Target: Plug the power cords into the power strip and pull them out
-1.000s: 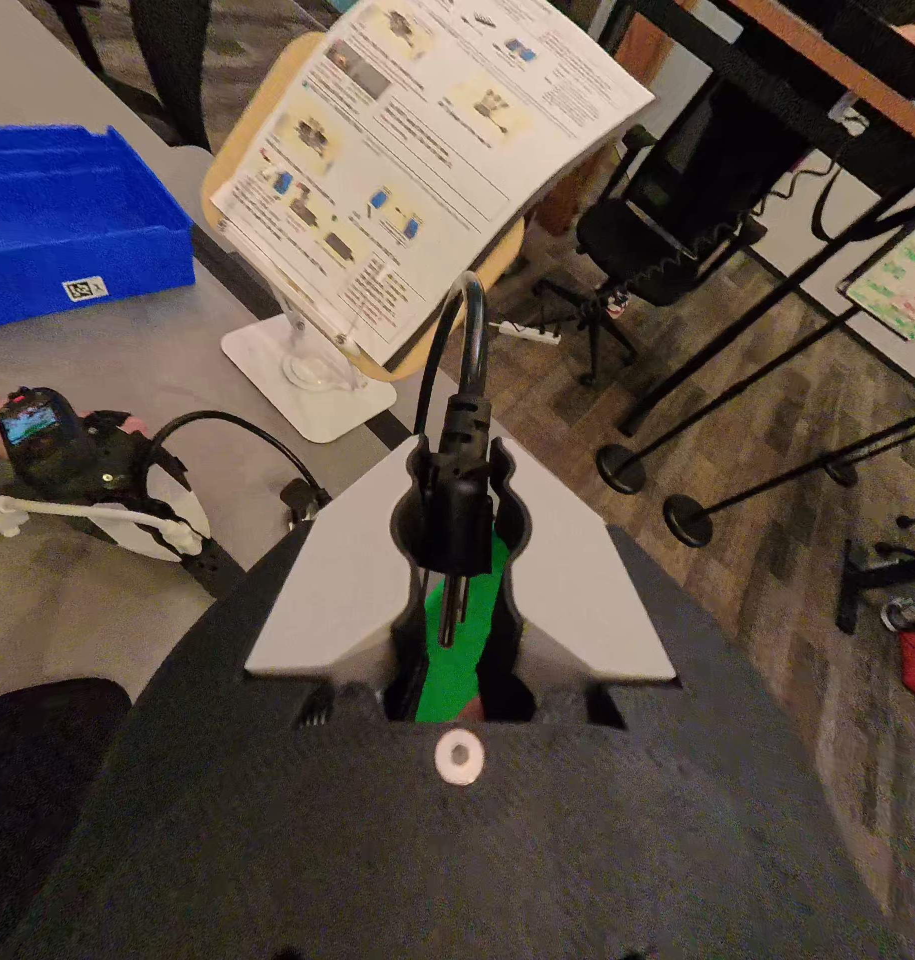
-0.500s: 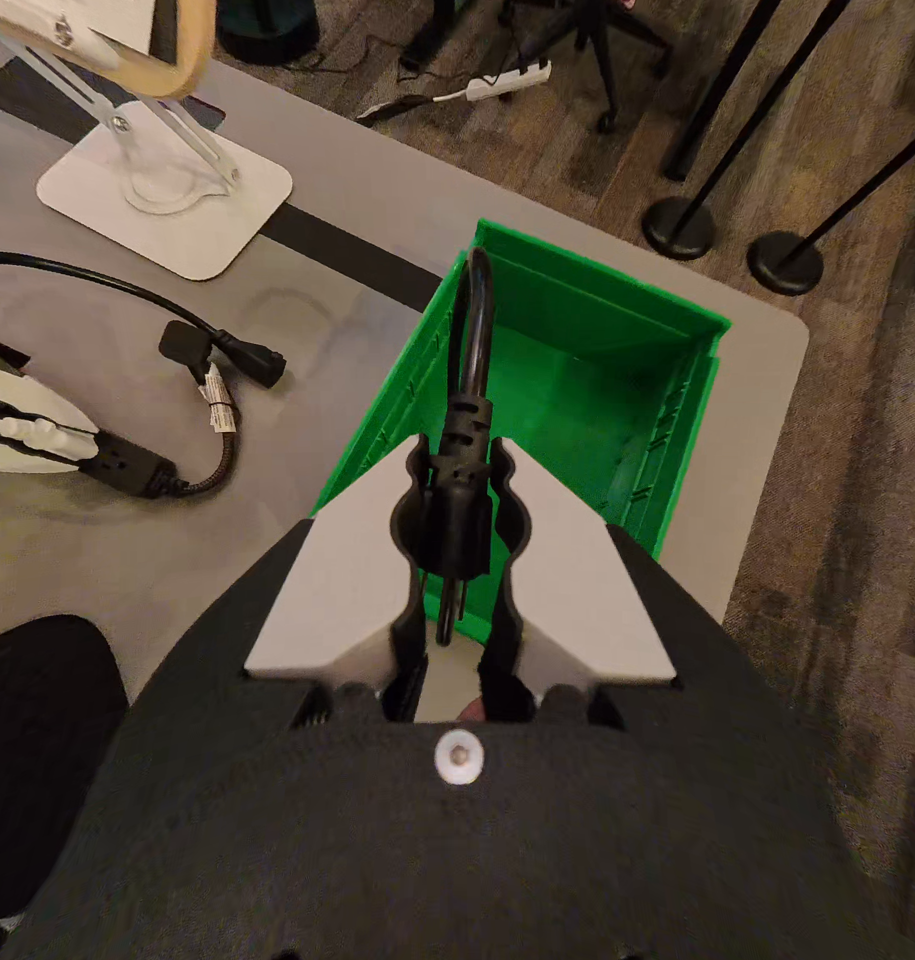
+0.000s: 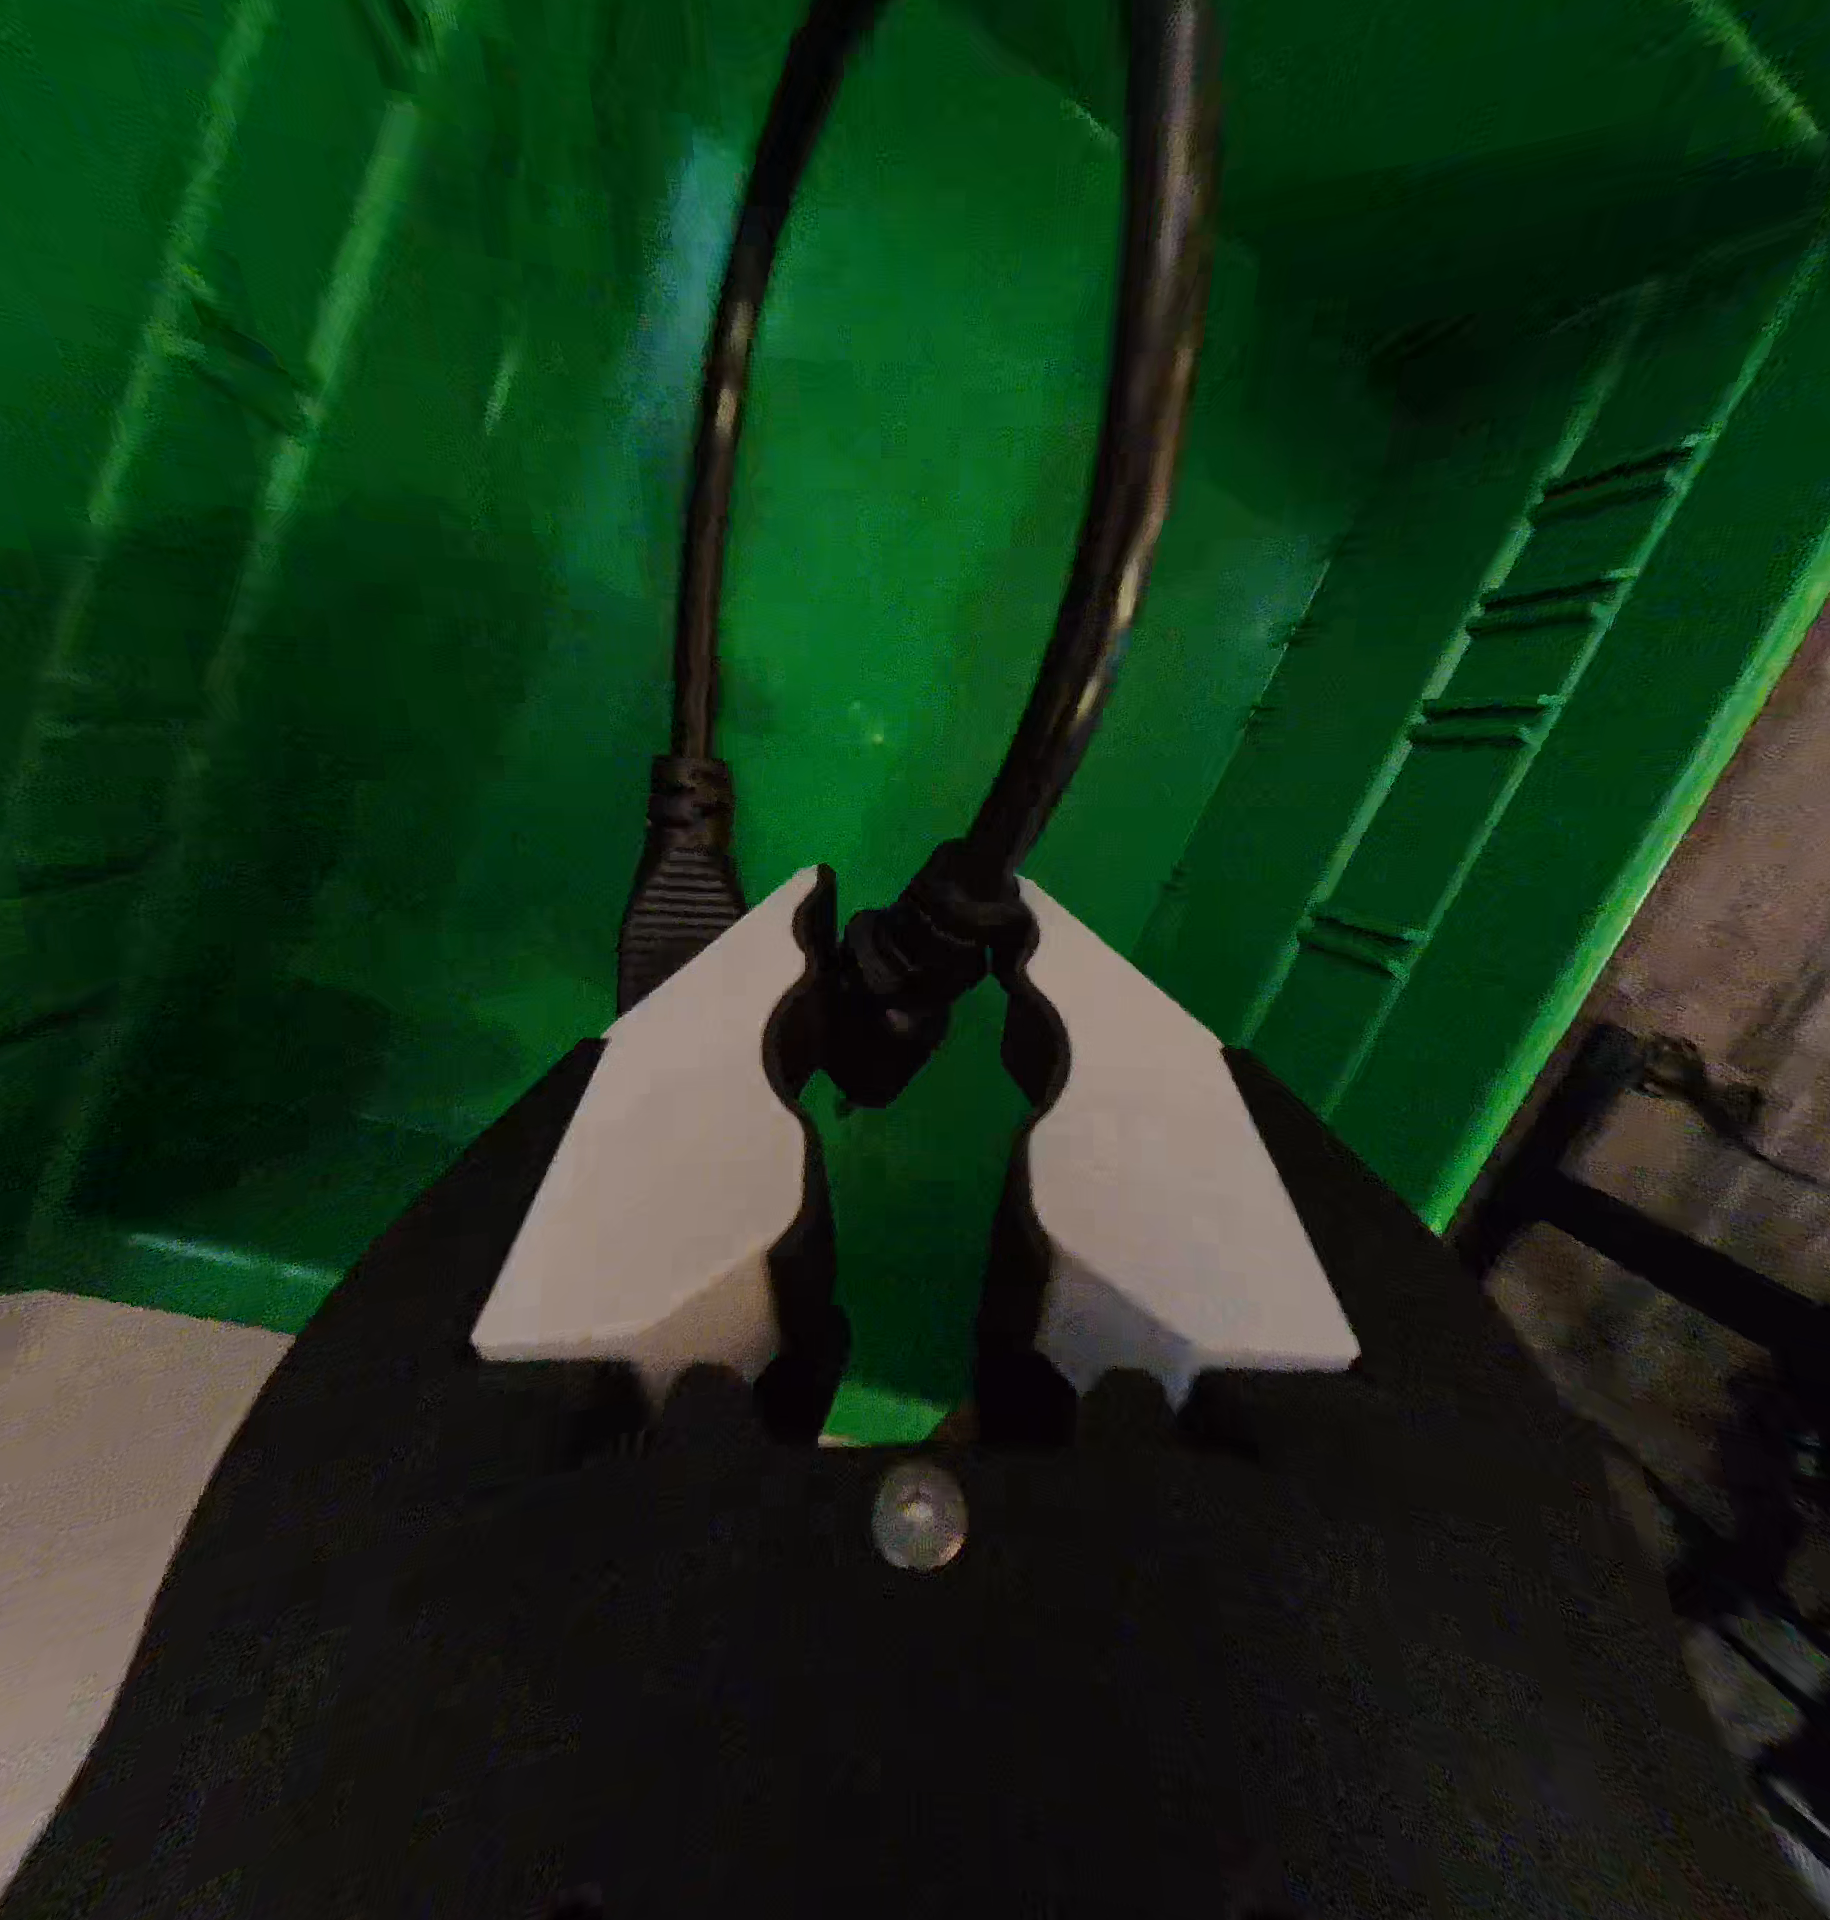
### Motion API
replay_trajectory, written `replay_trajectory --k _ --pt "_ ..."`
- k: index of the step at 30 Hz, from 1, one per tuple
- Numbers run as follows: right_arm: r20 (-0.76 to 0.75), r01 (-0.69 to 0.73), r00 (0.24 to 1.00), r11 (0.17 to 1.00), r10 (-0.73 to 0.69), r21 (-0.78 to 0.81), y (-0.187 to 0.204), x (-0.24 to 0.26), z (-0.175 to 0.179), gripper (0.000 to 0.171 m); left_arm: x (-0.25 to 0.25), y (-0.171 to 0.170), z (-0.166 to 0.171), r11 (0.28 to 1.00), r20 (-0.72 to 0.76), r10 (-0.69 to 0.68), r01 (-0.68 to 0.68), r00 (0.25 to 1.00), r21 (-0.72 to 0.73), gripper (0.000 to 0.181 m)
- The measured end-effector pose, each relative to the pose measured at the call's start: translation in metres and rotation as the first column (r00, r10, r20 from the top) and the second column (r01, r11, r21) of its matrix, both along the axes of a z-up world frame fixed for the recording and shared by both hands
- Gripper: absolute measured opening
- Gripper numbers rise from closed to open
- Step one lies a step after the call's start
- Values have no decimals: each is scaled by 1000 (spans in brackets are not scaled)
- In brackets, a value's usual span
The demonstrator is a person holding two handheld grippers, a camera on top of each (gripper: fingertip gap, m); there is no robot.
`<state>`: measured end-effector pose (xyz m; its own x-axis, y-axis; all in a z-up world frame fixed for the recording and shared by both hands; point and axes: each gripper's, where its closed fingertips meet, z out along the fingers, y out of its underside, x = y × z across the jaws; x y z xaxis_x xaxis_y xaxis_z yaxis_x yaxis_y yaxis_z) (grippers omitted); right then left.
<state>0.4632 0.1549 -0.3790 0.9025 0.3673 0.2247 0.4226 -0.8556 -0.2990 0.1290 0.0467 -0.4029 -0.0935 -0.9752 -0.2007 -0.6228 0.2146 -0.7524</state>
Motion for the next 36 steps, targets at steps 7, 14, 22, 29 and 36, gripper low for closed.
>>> replay_trajectory --k 7,14,22,29,36 --pt "216 -92 972 996 89 7 0 10 32 84 0 0 0 1000 -3 -3 3 1000 2 26" --pt "129 -452 890 885 438 115 -41 -114 98 64 -1 -1 0 999 -25 -15 16 1000 28 26" --pt "-19 -877 478 478 878 51 -124 -300 10 61 -11 3 2 999 -45 -27 29 999 40 33" --pt "-154 -864 488 501 859 59 -109 -319 -28 33 -32 7 3 999 -91 -40 38 995 -25 39" --pt "-185 -833 524 546 831 91 -107 -315 -20 34 -70 19 17 997 -165 -6 -7 986 -77 35"
